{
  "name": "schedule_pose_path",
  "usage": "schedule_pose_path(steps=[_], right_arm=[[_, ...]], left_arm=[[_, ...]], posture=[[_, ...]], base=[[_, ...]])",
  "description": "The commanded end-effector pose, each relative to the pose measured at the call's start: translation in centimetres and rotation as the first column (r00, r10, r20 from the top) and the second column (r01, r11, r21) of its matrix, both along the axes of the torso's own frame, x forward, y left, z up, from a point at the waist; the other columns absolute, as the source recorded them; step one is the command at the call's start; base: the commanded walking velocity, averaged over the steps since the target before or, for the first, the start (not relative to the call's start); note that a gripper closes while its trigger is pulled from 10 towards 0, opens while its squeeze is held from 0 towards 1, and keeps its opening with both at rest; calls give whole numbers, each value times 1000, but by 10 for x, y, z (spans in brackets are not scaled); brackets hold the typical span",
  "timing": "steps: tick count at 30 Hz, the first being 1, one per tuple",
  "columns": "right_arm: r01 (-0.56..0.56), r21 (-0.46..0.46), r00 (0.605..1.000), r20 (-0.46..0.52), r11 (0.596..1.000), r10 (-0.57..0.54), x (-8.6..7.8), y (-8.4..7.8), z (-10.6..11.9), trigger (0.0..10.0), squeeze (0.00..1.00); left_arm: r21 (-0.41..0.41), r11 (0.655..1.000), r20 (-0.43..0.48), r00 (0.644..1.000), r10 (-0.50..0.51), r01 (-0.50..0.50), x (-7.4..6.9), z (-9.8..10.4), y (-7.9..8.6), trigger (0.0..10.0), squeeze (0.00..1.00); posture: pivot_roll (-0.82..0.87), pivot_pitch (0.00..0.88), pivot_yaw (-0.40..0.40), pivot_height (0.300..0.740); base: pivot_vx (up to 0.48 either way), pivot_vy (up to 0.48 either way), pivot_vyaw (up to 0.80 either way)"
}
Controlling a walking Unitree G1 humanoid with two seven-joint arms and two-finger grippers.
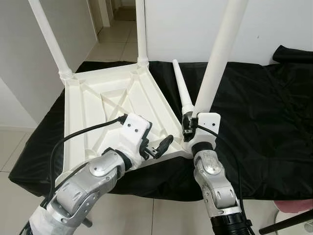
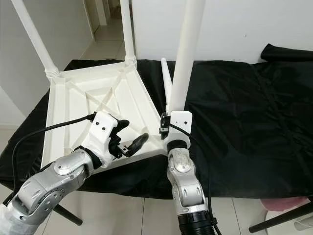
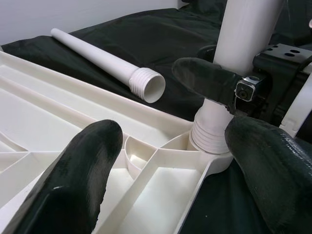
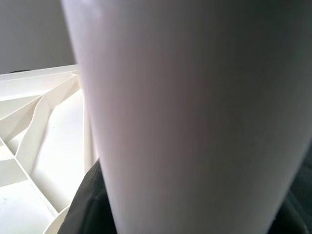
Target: Building children table
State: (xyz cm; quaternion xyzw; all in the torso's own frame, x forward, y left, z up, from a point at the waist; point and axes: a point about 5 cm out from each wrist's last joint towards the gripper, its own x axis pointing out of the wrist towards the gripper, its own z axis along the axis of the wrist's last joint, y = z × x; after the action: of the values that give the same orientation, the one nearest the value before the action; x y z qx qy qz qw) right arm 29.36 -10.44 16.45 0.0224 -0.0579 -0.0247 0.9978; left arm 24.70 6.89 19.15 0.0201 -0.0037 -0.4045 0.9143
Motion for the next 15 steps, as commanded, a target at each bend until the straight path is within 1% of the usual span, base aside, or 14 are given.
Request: schedule_pose_path(steps=[1, 2, 3, 4, 5, 6, 7, 8, 9, 10, 12, 13, 14, 15], right_arm=[[45, 94, 996, -77, 995, -37, -3, 6, -12, 10000, 0], [23, 98, 999, -39, 995, -20, -4, 3, -9, 10000, 996], [23, 98, 999, -39, 995, -20, -4, 3, -9, 10000, 996], [-13, 106, 1000, 5, 994, 13, -5, 1, -4, 10000, 1000], [-13, 106, 1000, 5, 994, 13, -5, 1, -4, 10000, 1000], [-59, 93, 997, 46, 994, 54, -5, 0, 1, 10000, 1000], [-59, 93, 997, 46, 994, 54, -5, 0, 1, 10000, 1000], [-100, 77, 993, 72, 992, 94, -5, -1, 4, 10000, 1000], [-100, 77, 993, 72, 992, 94, -5, -1, 4, 10000, 1000], [-146, 49, 986, 86, 988, 142, -4, -4, 6, 10000, 1000], [-157, 40, 985, 86, 987, 153, -3, -6, 6, 10000, 1000], [-188, 22, 979, 85, 982, 186, -2, -9, 6, 10000, 580], [-245, -2, 966, 82, 970, 244, -1, -11, 6, 10000, 0], [-245, -2, 966, 82, 970, 244, -1, -11, 6, 10000, 0]], left_arm=[[6, 986, -5, 986, -167, 167, -7, -1, -5, 10000, 0], [4, 985, -6, 985, -170, 170, -7, -1, -6, 10000, 0], [4, 985, -6, 985, -170, 170, -7, -1, -6, 10000, 0], [4, 985, -5, 985, -173, 173, -8, -1, -6, 10000, 0], [4, 985, -5, 985, -173, 173, -8, -1, -6, 10000, 0], [5, 984, -5, 984, -176, 176, -8, -1, -7, 10000, 0], [5, 984, -5, 984, -176, 176, -8, -1, -7, 10000, 0], [6, 984, -4, 984, -177, 177, -8, -2, -7, 10000, 0], [6, 984, -4, 984, -177, 177, -8, -2, -7, 10000, 0], [6, 984, -4, 984, -178, 178, -8, -1, -8, 10000, 0], [5, 984, -4, 984, -179, 179, -8, -1, -8, 10000, 0], [5, 984, -4, 984, -179, 179, -8, -1, -8, 10000, 0], [6, 984, -4, 984, -180, 180, -8, -2, -8, 10000, 0], [6, 984, -4, 984, -180, 180, -8, -2, -8, 10000, 0]], posture=[[32, 39, 55, 740], [30, 37, 51, 740], [30, 37, 51, 740], [30, 37, 51, 740], [30, 37, 51, 740], [24, 41, 54, 740], [24, 41, 54, 740], [20, 45, 58, 740], [20, 45, 58, 740], [20, 46, 56, 740], [20, 46, 56, 740], [21, 46, 56, 740], [20, 44, 57, 740], [20, 44, 57, 740]], base=[[0, 0, 0], [0, 0, 0], [0, 0, 0], [0, 0, 0], [0, 0, 0], [0, 0, 0], [0, 0, 0], [0, 0, 0], [0, 0, 0], [0, 0, 0], [0, 0, 0], [0, 0, 0], [0, 0, 0], [0, 0, 0]])
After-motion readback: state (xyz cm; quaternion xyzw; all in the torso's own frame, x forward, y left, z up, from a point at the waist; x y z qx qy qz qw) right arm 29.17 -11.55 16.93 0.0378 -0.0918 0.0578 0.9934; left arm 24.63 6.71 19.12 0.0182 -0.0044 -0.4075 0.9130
